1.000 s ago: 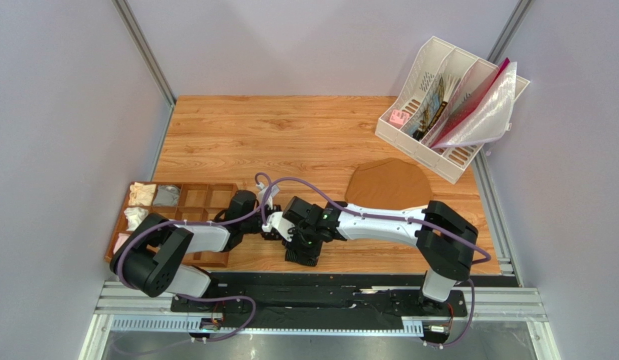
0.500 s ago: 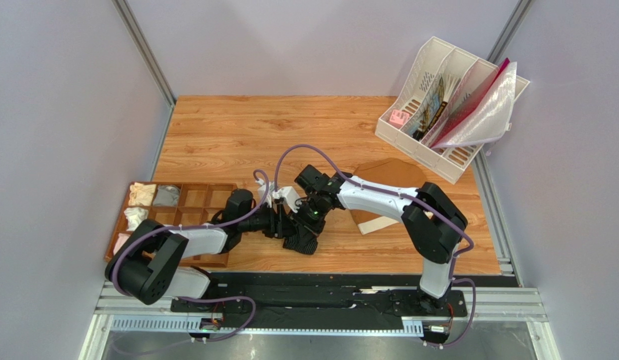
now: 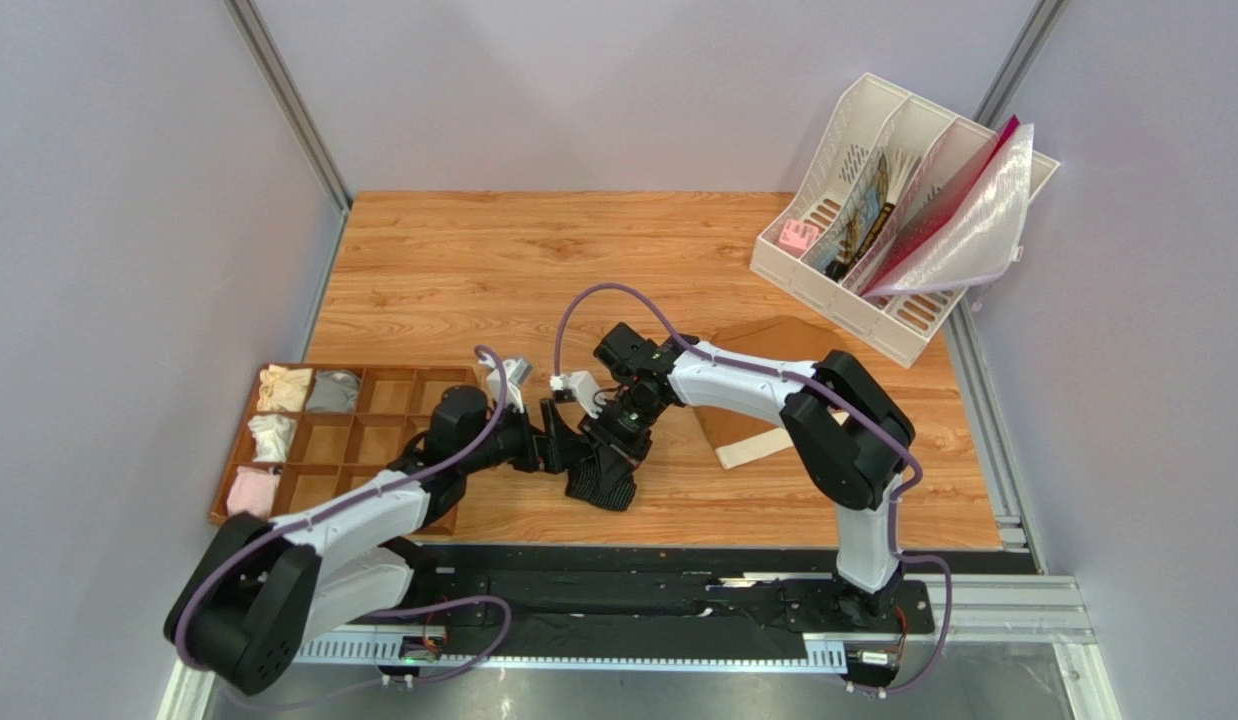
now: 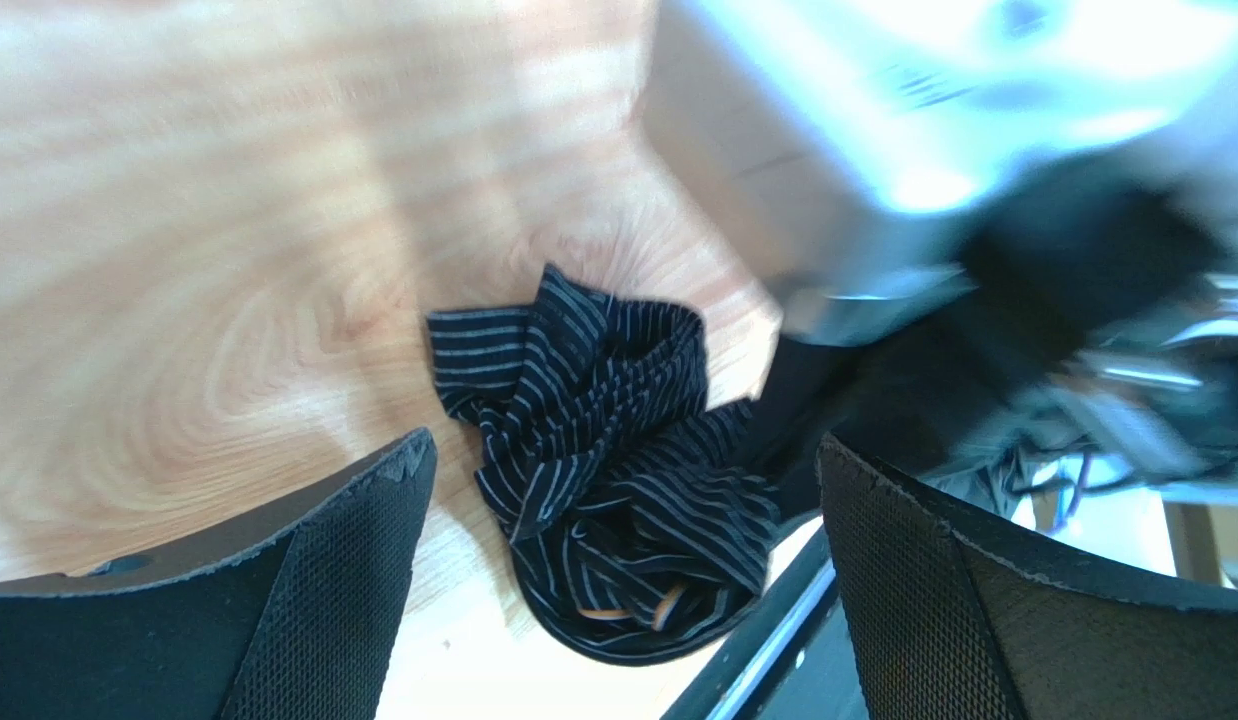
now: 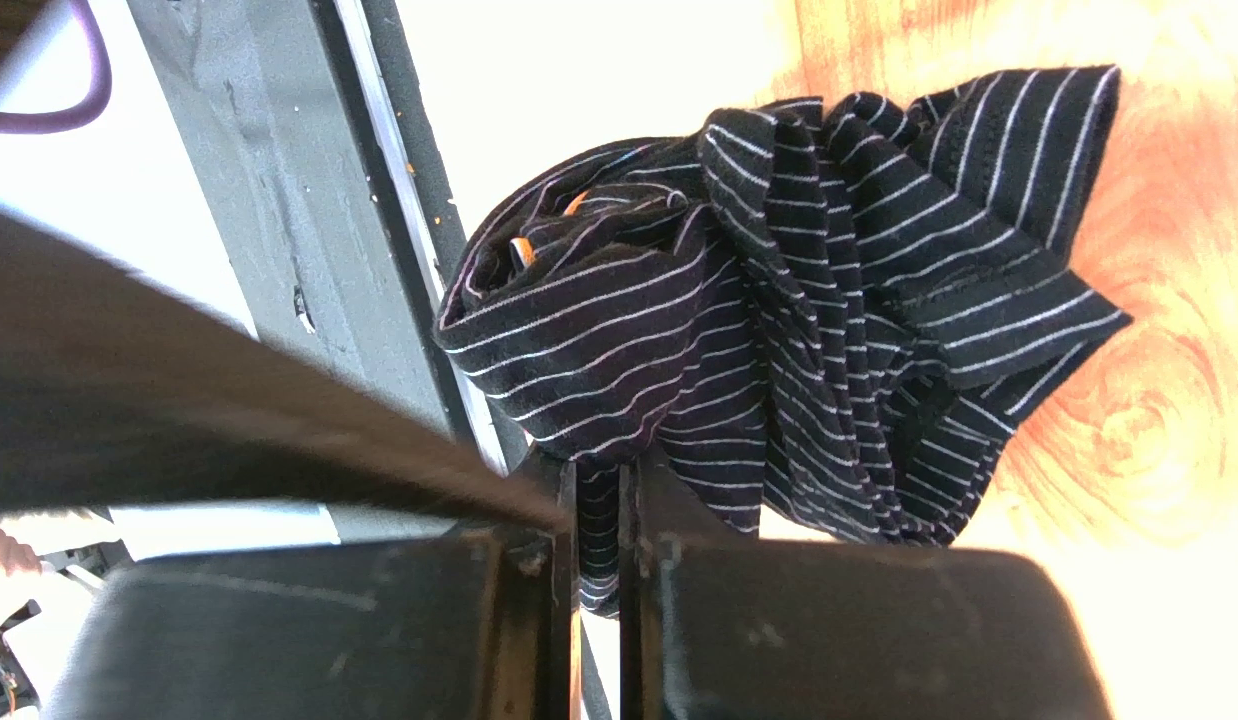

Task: Roll the underwear
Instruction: Roll the underwear to the center of the board.

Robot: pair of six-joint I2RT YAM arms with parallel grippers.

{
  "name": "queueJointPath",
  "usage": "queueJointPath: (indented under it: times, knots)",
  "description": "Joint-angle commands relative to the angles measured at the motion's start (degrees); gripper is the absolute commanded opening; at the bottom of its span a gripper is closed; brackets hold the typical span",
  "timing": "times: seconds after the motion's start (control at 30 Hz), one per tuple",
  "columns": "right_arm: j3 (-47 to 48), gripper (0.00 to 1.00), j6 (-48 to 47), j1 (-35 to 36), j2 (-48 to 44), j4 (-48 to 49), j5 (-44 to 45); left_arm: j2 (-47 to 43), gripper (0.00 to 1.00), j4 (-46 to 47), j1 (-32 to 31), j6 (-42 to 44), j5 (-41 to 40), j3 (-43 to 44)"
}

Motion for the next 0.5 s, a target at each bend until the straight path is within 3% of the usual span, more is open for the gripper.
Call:
queueJointPath:
  times: [0.0,0.27,0.47]
  knots:
    - [1.62,0.00,-1.50,-0.30,2.24,0.43,2.20,-7.38,1.00,-4.47,0.06,-0.49,-6.37,-1.68]
    - [4.17,0.00,-1.42,-1.09,4.97,-0.97,1.23,-20.83,0.98,-4.12,0.68,1.44,-4.54,-7.76]
    - [6.63,0.00,-1.77,-1.88,7.43,-2.56,-0.09,-18.13,0.96,-2.37,0.68,3.11,-4.27,-8.29]
